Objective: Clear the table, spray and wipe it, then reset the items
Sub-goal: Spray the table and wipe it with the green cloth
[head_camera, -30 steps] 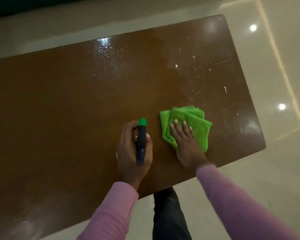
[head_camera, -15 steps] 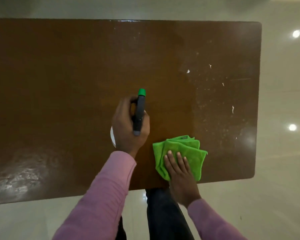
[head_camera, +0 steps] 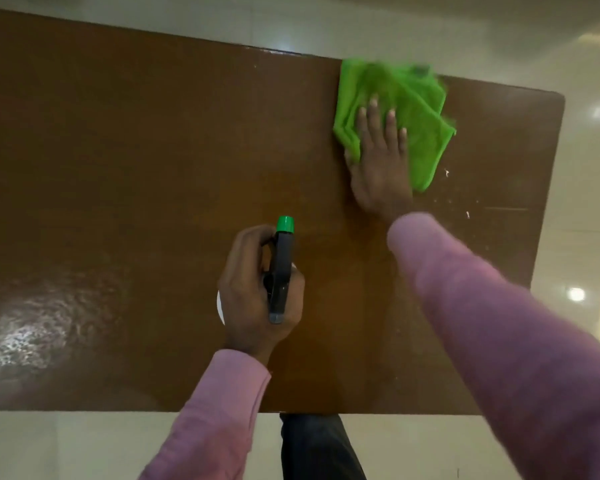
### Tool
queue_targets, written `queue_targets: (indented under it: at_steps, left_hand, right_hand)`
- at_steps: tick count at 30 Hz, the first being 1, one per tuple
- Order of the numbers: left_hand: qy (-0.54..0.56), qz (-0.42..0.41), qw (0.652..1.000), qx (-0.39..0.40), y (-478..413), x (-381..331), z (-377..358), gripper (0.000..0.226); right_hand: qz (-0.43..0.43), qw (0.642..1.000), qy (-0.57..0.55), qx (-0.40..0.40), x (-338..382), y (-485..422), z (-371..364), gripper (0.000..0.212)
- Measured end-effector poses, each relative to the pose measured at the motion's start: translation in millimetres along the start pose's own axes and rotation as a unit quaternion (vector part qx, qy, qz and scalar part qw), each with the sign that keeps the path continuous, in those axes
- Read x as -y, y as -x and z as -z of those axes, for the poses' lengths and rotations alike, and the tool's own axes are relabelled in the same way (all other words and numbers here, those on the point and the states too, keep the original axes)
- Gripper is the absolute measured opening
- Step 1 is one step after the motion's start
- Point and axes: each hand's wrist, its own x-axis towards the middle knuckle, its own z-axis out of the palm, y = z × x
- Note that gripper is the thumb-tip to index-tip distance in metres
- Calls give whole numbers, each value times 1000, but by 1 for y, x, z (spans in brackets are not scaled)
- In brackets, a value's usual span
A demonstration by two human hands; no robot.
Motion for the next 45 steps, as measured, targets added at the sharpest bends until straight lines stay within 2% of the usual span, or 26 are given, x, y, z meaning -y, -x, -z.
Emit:
queue_targets:
  at_steps: [2, 5, 8, 10, 12, 15, 17, 20, 22, 25, 27, 31, 34, 37, 40, 45]
  left_hand:
    - [-2, 12, 1000, 1, -4, -2, 1, 33]
    - [-10, 23, 1000, -1, -10, -5, 3, 29]
    - [-13, 34, 999, -11, -13, -5, 4, 32]
    - [-12, 32, 999, -10, -13, -4, 4, 35]
    - [-12, 29, 1000, -1, -8, -4, 3, 39]
    - [-22, 31, 999, 15, -2, -8, 1, 40]
    - [-28, 28, 999, 23, -1, -11, -1, 39]
    - [-35, 23, 999, 19, -3, -12, -1, 37]
    - [-41, 29, 999, 17, -3, -12, 0, 35]
    - [-41, 39, 998, 12, -4, -16, 0, 34]
    - [-39, 37, 999, 8, -5, -17, -2, 31]
    - [-30, 33, 999, 19, -5, -12, -2, 35]
    - [-24, 27, 999, 31, -5, -11, -2, 44]
    - [-45, -5, 998, 41, -3, -8, -4, 45]
    - [-86, -34, 992, 87, 3, -7, -6, 45]
    - [-152, -72, 949, 268, 8, -18, -23, 35]
  right_hand:
    - [26, 999, -13, 31, 8, 81, -17, 76]
    - [22, 991, 7, 130, 18, 229, -50, 89]
    - [48, 968, 31, 243, 26, 340, -69, 82]
    - [50, 962, 14, 268, 25, 345, -68, 78]
    - [51, 972, 9, 230, 19, 313, -62, 79]
    - [32, 994, -31, 97, 5, 202, -38, 77]
    - [9, 998, -26, 52, -11, 105, -14, 74]
    - [-10, 1000, -7, 28, -34, -16, 18, 62]
    - [-18, 999, -13, 41, -36, -44, 27, 62]
    - [7, 999, 8, 35, -27, -2, 14, 63]
    - [35, 998, 11, 42, -22, 68, -5, 71]
    - [35, 993, 15, 114, -11, 240, -52, 90]
    - [24, 983, -7, 180, 0, 350, -79, 79]
    - [-1, 982, -21, 190, 3, 375, -89, 73]
    - [-12, 984, -34, 175, 6, 374, -92, 73]
    - [-29, 988, -40, 145, 13, 371, -91, 74]
